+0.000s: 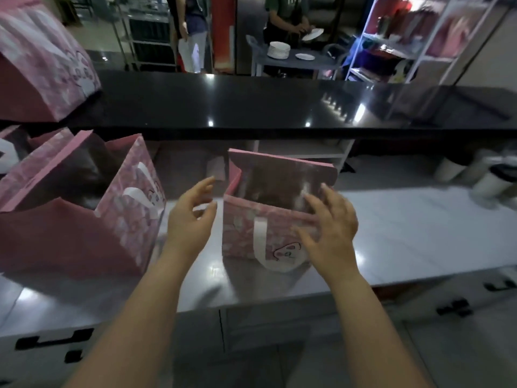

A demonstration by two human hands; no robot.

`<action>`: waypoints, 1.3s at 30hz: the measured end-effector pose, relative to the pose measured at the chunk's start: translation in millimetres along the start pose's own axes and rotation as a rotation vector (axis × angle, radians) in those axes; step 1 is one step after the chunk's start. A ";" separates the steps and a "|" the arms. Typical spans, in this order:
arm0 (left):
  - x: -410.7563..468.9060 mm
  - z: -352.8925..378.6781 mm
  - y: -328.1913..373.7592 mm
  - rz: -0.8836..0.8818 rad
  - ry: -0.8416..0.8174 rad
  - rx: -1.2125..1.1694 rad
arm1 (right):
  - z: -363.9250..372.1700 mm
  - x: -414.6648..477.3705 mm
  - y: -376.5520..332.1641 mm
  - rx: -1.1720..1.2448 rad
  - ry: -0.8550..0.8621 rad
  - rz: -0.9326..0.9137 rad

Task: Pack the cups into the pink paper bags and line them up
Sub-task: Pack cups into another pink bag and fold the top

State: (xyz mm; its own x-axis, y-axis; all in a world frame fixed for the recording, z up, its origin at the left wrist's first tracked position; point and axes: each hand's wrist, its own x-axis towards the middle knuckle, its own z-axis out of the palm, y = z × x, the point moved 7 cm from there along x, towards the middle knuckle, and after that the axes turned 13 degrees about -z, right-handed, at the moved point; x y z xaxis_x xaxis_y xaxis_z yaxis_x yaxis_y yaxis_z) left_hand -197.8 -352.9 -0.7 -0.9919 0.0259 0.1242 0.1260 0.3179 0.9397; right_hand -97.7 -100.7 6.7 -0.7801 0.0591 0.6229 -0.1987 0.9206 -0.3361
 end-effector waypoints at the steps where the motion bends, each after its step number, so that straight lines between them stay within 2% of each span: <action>1: -3.0 3.1 -8.5 -0.074 -0.020 -0.115 | -8.6 -5.7 10.4 0.046 0.074 0.088; 4: -11.1 14.6 -31.1 -0.207 -0.091 -0.274 | -20.1 -22.4 39.3 0.215 0.207 0.302; 8: -21.4 26.4 -46.9 -0.249 -0.194 -0.245 | 8.3 -47.0 67.4 0.585 0.088 0.610; 11: -26.6 29.7 -58.4 -0.292 -0.207 -0.226 | 25.4 -64.5 70.7 0.590 0.051 0.692; 15: -29.4 30.5 -69.0 -0.298 -0.201 -0.184 | 31.8 -88.8 68.1 0.617 0.220 0.872; 22: -6.8 34.5 -73.3 -0.297 -0.187 -0.267 | 15.1 -96.8 46.1 0.592 0.484 0.829; 29: -1.7 68.6 -59.7 -0.280 -0.263 -0.316 | 1.7 -119.1 41.4 0.575 0.655 0.920; 32: -5.7 92.1 -49.2 -0.241 -0.355 -0.318 | -14.3 -136.6 43.4 0.547 0.777 0.975; 39: -27.9 163.5 -17.8 -0.194 -0.559 -0.337 | -76.3 -174.9 49.1 0.395 0.941 0.961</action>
State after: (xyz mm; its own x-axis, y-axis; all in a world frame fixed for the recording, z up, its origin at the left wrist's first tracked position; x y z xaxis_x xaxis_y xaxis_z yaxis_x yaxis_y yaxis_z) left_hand -174.8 -204.3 -72.9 -0.8442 0.5133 -0.1545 -0.1467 0.0559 0.9876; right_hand 74.2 -36.3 -64.8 -0.0508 0.9742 0.2199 -0.0958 0.2144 -0.9720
